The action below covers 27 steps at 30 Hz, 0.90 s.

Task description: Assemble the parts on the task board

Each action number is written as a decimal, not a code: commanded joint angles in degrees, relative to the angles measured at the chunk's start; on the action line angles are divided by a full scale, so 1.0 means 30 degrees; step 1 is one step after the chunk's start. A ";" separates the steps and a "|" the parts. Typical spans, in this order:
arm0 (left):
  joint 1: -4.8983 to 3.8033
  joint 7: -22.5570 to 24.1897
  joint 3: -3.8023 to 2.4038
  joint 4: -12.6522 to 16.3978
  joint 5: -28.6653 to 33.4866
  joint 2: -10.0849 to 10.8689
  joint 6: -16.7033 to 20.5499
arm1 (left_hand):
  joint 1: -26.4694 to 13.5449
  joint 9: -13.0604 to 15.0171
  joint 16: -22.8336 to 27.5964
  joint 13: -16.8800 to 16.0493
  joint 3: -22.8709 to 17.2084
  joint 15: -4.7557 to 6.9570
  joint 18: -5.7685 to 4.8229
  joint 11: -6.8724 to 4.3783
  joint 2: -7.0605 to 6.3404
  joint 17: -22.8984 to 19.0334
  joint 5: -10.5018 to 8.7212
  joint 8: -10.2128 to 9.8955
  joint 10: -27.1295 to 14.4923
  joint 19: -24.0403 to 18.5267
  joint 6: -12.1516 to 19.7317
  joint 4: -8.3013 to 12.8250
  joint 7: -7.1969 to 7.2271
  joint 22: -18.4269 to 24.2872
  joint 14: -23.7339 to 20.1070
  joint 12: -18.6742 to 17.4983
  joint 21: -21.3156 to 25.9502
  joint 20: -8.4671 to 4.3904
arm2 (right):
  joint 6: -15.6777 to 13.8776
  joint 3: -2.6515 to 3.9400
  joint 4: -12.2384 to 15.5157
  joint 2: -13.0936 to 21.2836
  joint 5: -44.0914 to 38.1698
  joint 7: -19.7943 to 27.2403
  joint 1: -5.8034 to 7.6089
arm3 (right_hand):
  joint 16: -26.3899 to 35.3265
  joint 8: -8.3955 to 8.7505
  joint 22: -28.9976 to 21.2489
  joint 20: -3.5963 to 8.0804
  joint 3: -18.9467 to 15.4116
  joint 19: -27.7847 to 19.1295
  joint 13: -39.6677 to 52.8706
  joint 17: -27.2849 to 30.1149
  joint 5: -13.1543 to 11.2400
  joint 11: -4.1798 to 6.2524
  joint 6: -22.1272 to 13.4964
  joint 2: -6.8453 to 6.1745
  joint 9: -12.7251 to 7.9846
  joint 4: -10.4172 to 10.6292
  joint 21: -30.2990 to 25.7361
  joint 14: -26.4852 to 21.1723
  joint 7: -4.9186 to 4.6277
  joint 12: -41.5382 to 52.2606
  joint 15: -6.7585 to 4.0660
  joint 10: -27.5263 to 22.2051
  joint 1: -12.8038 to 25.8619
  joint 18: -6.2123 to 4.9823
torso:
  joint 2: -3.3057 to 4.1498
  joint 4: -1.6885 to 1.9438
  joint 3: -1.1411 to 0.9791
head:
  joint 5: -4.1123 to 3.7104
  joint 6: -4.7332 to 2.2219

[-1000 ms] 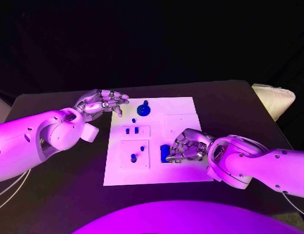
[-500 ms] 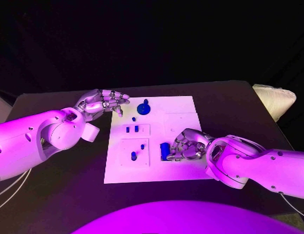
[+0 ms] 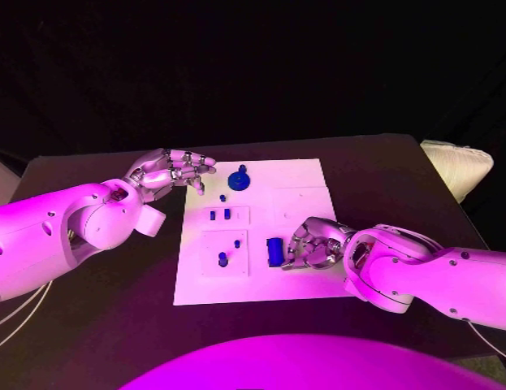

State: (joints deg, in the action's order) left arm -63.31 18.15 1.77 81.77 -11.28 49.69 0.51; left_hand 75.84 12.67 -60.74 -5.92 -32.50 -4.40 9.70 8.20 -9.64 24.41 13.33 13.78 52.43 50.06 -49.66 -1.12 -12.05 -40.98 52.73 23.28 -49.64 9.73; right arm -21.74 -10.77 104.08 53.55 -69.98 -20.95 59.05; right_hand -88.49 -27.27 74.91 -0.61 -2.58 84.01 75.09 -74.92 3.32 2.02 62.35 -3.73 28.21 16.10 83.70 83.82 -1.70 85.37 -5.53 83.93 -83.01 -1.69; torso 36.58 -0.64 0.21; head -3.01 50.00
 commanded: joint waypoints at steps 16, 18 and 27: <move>0.0001 0.0018 -0.0011 0.0051 0.0113 -0.0002 -0.0392 | 0.0125 -0.0028 0.0095 0.0038 -0.0121 -0.0024 0.0285 0.0126 0.0199 -0.0030 0.0141 0.0112 -0.0014 0.0143 0.0174 -0.0045 -0.0031 -0.0036 0.0060 -0.0076 -0.0144 0.0039 | -0.0188 -0.0002 -0.0119 -0.0056 -0.0997 -0.0604 -0.0160 | -0.0144 -0.0082 0.4360 0.0073 0.0235 0.1528 0.4074 -0.4115 0.0257 0.0165 0.0001 0.0303 0.0023 0.0200 0.0138 0.1859 0.0079 -0.0056 -0.0109 0.1401 0.0789 0.0181 | -0.0002 -0.0001 0.0019 | 0.0009 -0.0001; 0.0001 0.0016 -0.0011 0.0052 0.0113 0.0007 -0.0389 | 0.0147 -0.0030 0.0097 0.0040 -0.0139 -0.0022 0.0286 0.0126 0.0208 -0.0031 0.0144 0.0117 -0.0015 0.0144 0.0174 -0.0033 -0.0031 -0.0041 0.0057 -0.0077 -0.0150 0.0037 | -0.0128 -0.0002 -0.0052 0.0076 -0.0741 -0.0226 -0.0162 | -0.0126 -0.0091 0.4332 0.0069 0.0158 0.1507 0.4045 -0.4071 0.0307 0.0154 -0.0020 0.0134 0.0032 0.0194 0.0046 0.1849 0.0066 -0.0115 -0.0101 0.1379 0.0959 0.0164 | -0.0007 -0.0008 0.0018 | 0.0017 -0.0001; 0.0001 0.0020 -0.0011 0.0046 0.0113 0.0032 -0.0353 | 0.0160 -0.0031 0.0099 0.0041 -0.0150 -0.0021 0.0286 0.0126 0.0214 -0.0032 0.0145 0.0119 -0.0014 0.0145 0.0176 -0.0025 -0.0032 -0.0045 0.0055 -0.0076 -0.0154 0.0035 | -0.0136 0.0001 0.0996 0.1486 0.1424 0.3563 -0.0008 | 0.0088 0.1012 0.4097 -0.0263 0.0175 0.1311 0.3951 -0.3586 0.0445 -0.0467 -0.1541 -0.0398 -0.0400 0.0133 -0.0743 0.1739 -0.0701 -0.0363 0.0378 0.1237 0.1110 0.0029 | -0.0022 -0.0052 0.0022 | -0.0057 -0.0001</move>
State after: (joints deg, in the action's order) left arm -63.31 17.91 1.78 81.78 -11.27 49.85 0.32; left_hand 76.07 12.63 -60.74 -5.88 -32.66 -4.40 9.70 8.20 -9.42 24.41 13.54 13.78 52.43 50.06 -49.44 -1.28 -12.26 -41.02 52.73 23.28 -49.86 9.73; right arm -21.99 -10.80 106.65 57.74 -69.10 -16.91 58.90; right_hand -88.42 -24.53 74.94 -1.08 -2.12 84.00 74.93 -74.91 4.44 0.91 58.13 -4.24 27.14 16.57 81.64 84.03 -3.67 84.03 -4.66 84.11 -79.63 -1.70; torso 36.55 -0.73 0.26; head -3.08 50.00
